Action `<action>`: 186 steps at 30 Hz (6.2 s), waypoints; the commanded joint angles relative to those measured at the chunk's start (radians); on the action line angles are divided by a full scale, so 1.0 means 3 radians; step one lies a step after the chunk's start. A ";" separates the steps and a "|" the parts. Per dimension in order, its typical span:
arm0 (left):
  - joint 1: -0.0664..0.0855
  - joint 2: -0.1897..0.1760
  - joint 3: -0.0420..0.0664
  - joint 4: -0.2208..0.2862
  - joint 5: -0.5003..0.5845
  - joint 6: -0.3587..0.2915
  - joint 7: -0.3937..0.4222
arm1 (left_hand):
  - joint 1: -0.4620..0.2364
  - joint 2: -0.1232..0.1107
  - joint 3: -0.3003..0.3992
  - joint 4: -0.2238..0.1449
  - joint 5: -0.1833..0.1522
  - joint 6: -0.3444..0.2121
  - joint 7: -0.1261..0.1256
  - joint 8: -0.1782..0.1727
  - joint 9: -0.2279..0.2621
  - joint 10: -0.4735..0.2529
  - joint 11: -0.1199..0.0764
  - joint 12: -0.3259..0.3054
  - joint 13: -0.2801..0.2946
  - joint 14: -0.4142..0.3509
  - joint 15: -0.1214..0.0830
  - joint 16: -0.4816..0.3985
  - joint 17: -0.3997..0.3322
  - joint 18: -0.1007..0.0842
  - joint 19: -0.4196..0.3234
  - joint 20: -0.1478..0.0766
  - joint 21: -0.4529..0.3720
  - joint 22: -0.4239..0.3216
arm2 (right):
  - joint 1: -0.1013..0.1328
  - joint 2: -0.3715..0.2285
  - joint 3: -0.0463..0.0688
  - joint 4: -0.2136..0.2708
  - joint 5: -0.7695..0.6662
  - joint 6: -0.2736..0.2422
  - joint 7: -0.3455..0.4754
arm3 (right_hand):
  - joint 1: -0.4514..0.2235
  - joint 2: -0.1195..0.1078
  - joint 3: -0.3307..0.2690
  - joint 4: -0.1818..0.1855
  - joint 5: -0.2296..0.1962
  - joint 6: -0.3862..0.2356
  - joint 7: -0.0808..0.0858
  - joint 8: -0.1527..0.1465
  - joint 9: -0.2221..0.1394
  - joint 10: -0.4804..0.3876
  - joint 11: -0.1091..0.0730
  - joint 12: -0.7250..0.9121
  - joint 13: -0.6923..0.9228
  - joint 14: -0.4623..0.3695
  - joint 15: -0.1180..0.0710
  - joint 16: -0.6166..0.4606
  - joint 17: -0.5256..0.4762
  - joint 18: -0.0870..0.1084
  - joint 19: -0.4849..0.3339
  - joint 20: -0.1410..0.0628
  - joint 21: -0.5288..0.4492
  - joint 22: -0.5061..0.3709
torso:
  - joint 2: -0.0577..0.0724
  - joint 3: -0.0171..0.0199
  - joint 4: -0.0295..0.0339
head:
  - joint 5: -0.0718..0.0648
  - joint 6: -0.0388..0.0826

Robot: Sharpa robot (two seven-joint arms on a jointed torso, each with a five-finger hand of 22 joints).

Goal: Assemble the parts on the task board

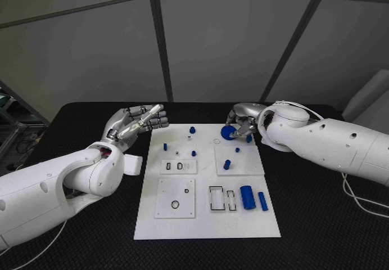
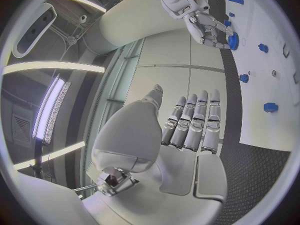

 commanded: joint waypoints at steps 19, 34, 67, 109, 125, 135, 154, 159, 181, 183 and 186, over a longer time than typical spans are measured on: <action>0.0003 -0.0012 0.0002 0.0028 -0.0024 0.0027 0.0011 | 0.0010 0.0045 0.0013 -0.0014 0.0005 0.0018 0.0188 -0.0018 0.0000 0.0013 0.0013 -0.0023 -0.0002 0.0019 -0.0010 -0.0013 0.0001 -0.0062 0.0020 0.0001 -0.0015 -0.0010 | -0.0009 -0.0026 -0.0006 0.0619 -0.0459 -0.0893 -0.0092 | -0.0098 0.0050 0.0203 -0.0064 0.0053 0.0127 -0.0023 -0.0061 -0.0018 0.0101 -0.0031 0.0029 0.0476 0.0342 -0.0026 0.0033 0.0856 -0.0033 0.0020 -0.0041 0.0059 0.0066 | 0.0002 0.0000 -0.0001 | 0.0020 0.0027; 0.0003 -0.0005 0.0003 0.0037 -0.0024 0.0006 0.0042 | 0.0024 0.0055 0.0025 -0.0029 0.0005 0.0031 0.0186 -0.0023 0.0000 0.0018 0.0013 -0.0025 -0.0002 0.0012 -0.0007 -0.0027 -0.0002 -0.0066 0.0010 0.0002 -0.0026 -0.0019 | -0.0035 0.0399 -0.0007 0.0487 -0.0530 -0.0780 -0.0082 | -0.0125 0.0038 0.0228 -0.0069 0.0048 0.0138 -0.0023 -0.0074 -0.0018 0.0101 -0.0031 0.0028 0.0477 0.0343 -0.0025 0.0035 0.0862 -0.0032 0.0016 -0.0040 0.0058 0.0062 | 0.0004 0.0001 0.0006 | 0.0057 0.0026; 0.0005 0.0003 0.0004 0.0030 -0.0024 -0.0034 0.0039 | 0.0027 0.0056 0.0031 -0.0054 0.0004 0.0044 0.0192 -0.0039 0.0001 0.0025 0.0019 -0.0035 -0.0002 -0.0016 0.0007 -0.0068 -0.0009 -0.0082 -0.0079 0.0007 -0.0087 -0.0055 | -0.0101 0.0733 -0.0028 0.0073 -0.0539 -0.0359 -0.0159 | -0.0173 0.0025 0.0267 -0.0077 0.0052 0.0138 -0.0020 -0.0107 -0.0021 0.0091 -0.0028 0.0019 0.0467 0.0336 -0.0022 0.0023 0.0829 -0.0051 0.0061 -0.0037 0.0121 0.0171 | 0.0001 0.0003 -0.0005 | 0.0077 -0.0017; 0.0007 -0.0019 0.0006 0.0036 -0.0024 -0.0025 0.0024 | 0.0029 0.0056 0.0034 -0.0062 0.0004 0.0022 0.0195 -0.0048 -0.0002 0.0022 0.0022 -0.0041 -0.0003 -0.0028 0.0010 -0.0081 -0.0011 -0.0083 -0.0093 0.0009 -0.0097 -0.0060 | -0.0101 0.0738 -0.0054 0.0034 -0.0557 -0.0187 -0.0106 | -0.0312 -0.0081 0.0333 -0.0169 -0.0069 -0.0235 0.0009 -0.0397 -0.0024 0.0023 0.0004 -0.0048 0.0386 0.0339 0.0006 0.0029 0.0845 -0.0051 0.0045 -0.0007 0.0134 0.0183 | 0.0001 0.0004 -0.0005 | 0.0064 -0.0043; 0.0007 -0.0014 0.0006 0.0026 -0.0024 -0.0039 0.0018 | 0.0029 0.0057 0.0035 -0.0064 0.0004 0.0023 0.0196 -0.0050 -0.0002 0.0020 0.0023 -0.0043 -0.0004 -0.0030 0.0011 -0.0084 -0.0011 -0.0083 -0.0094 0.0009 -0.0098 -0.0061 | -0.0109 0.0691 -0.0054 0.0135 -0.0557 -0.0185 -0.0098 | -0.0349 -0.0076 0.0322 -0.0166 -0.0091 -0.0158 0.0016 -0.0354 -0.0002 0.0032 0.0008 -0.0040 0.0397 0.0340 0.0010 0.0030 0.0847 -0.0052 0.0045 -0.0005 0.0136 0.0187 | 0.0000 0.0004 -0.0002 | 0.0064 -0.0057; 0.0007 -0.0010 0.0006 0.0023 -0.0024 -0.0040 0.0016 | 0.0029 0.0057 0.0035 -0.0064 0.0004 0.0022 0.0197 -0.0051 -0.0002 0.0019 0.0023 -0.0044 -0.0004 -0.0031 0.0011 -0.0085 -0.0012 -0.0083 -0.0095 0.0009 -0.0099 -0.0061 | -0.0112 0.0678 -0.0054 0.0121 -0.0557 -0.0272 -0.0119 | -0.0344 -0.0092 0.0308 -0.0191 -0.0098 -0.0479 0.0007 -0.0518 -0.0029 0.0003 0.0004 -0.0072 0.0359 0.0339 0.0009 0.0028 0.0842 -0.0049 0.0038 -0.0002 0.0130 0.0176 | 0.0001 0.0005 -0.0002 | 0.0061 -0.0054; 0.0007 0.0001 0.0006 0.0028 -0.0024 -0.0053 -0.0002 | 0.0026 0.0060 0.0035 -0.0064 0.0003 0.0006 0.0201 -0.0057 -0.0004 0.0014 0.0026 -0.0048 -0.0004 -0.0037 0.0013 -0.0091 -0.0012 -0.0083 -0.0097 0.0010 -0.0101 -0.0062 | -0.0112 0.0659 -0.0054 0.0071 -0.0351 -0.0075 -0.0262 | -0.0940 0.0083 0.0215 0.0302 0.0215 -0.0291 0.0044 -0.0421 0.0004 0.0000 0.0039 -0.0071 0.0360 0.0340 0.0043 0.0030 0.0848 -0.0053 0.0048 0.0029 0.0139 0.0190 | 0.0000 0.0005 -0.0003 | 0.0059 -0.0052; 0.0007 -0.0004 0.0006 0.0031 -0.0024 -0.0053 -0.0001 | 0.0026 0.0060 0.0035 -0.0064 0.0003 0.0006 0.0201 -0.0057 -0.0004 0.0014 0.0026 -0.0048 -0.0004 -0.0037 0.0013 -0.0091 -0.0012 -0.0083 -0.0097 0.0010 -0.0101 -0.0062 | -0.0112 0.0643 -0.0054 0.0071 -0.0327 -0.0029 -0.0279 | -0.0997 0.0091 0.0213 0.0353 0.0201 -0.0287 0.0045 -0.0424 -0.0002 0.0005 0.0040 -0.0065 0.0368 0.0340 0.0044 0.0030 0.0850 -0.0054 0.0051 0.0030 0.0143 0.0196 | 0.0001 0.0003 -0.0002 | 0.0059 -0.0055; 0.0007 -0.0013 0.0006 0.0031 -0.0024 -0.0058 0.0005 | 0.0024 0.0061 0.0036 -0.0064 0.0004 0.0007 0.0202 -0.0059 -0.0004 0.0012 0.0027 -0.0050 -0.0004 -0.0038 0.0014 -0.0093 -0.0012 -0.0084 -0.0100 0.0010 -0.0102 -0.0063 | -0.0115 0.0436 -0.0053 0.0311 -0.0355 -0.0625 -0.0147 | -0.0865 0.0081 0.0328 0.0245 0.0324 -0.0200 0.0044 -0.0404 -0.0005 0.0026 0.0035 -0.0044 0.0398 0.0343 0.0038 0.0035 0.0862 -0.0059 0.0067 0.0025 0.0160 0.0219 | 0.0001 0.0008 -0.0006 | 0.0073 -0.0051; 0.0007 -0.0016 0.0006 0.0028 -0.0024 -0.0058 0.0005 | 0.0024 0.0061 0.0036 -0.0064 0.0004 0.0007 0.0202 -0.0059 -0.0004 0.0012 0.0027 -0.0050 -0.0004 -0.0038 0.0014 -0.0093 -0.0012 -0.0084 -0.0100 0.0010 -0.0102 -0.0063 | -0.0115 0.0390 -0.0053 0.0360 -0.0330 -0.0746 -0.0087 | -0.0857 0.0073 0.0334 0.0235 0.0332 -0.0191 0.0044 -0.0401 -0.0005 0.0023 0.0035 -0.0047 0.0395 0.0342 0.0039 0.0033 0.0858 -0.0058 0.0065 0.0024 0.0159 0.0216 | -0.0001 0.0007 -0.0009 | 0.0077 -0.0051; 0.0007 -0.0026 0.0006 0.0026 -0.0024 -0.0061 0.0006 | 0.0024 0.0061 0.0036 -0.0065 0.0004 0.0012 0.0202 -0.0059 -0.0003 0.0012 0.0027 -0.0050 -0.0004 -0.0038 0.0014 -0.0093 -0.0012 -0.0084 -0.0100 0.0010 -0.0103 -0.0063 | -0.0115 0.0270 -0.0052 0.0474 -0.0186 -0.0984 0.0084 | -0.0828 0.0046 0.0353 0.0204 0.0322 -0.0175 0.0043 -0.0399 -0.0006 0.0011 0.0034 -0.0061 0.0378 0.0335 0.0039 0.0022 0.0829 -0.0053 0.0051 0.0024 0.0143 0.0189 | -0.0005 0.0004 -0.0015 | 0.0078 -0.0044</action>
